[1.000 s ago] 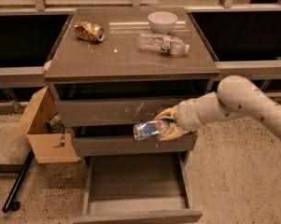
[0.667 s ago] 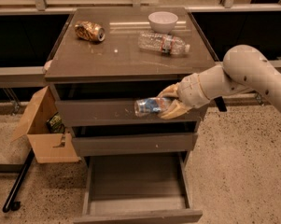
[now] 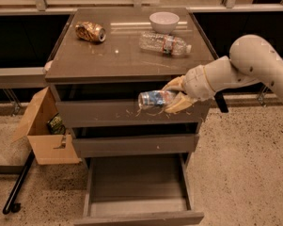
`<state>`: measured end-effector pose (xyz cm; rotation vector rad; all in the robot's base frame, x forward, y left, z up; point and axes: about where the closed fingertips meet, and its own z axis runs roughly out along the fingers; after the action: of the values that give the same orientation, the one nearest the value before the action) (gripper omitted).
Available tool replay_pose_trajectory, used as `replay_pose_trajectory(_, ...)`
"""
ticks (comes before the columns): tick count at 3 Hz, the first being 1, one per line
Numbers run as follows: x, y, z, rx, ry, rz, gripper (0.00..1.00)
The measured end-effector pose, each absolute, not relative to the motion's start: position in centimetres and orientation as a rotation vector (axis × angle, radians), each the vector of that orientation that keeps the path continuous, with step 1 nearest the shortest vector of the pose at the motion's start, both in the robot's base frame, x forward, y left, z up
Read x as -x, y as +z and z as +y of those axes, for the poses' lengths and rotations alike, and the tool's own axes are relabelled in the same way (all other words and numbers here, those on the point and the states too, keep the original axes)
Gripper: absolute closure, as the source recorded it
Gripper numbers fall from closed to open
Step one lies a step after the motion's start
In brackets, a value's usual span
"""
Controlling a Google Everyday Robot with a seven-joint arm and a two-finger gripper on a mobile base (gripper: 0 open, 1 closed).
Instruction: Pick redbull can from bottom drawer and place on counter
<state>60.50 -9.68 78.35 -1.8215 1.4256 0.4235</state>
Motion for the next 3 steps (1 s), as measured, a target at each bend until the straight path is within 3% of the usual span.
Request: replay_pose_trajectory(3, -69.0, 87.6, -11.9, 1.696, 0.441, 1.523, 1.00)
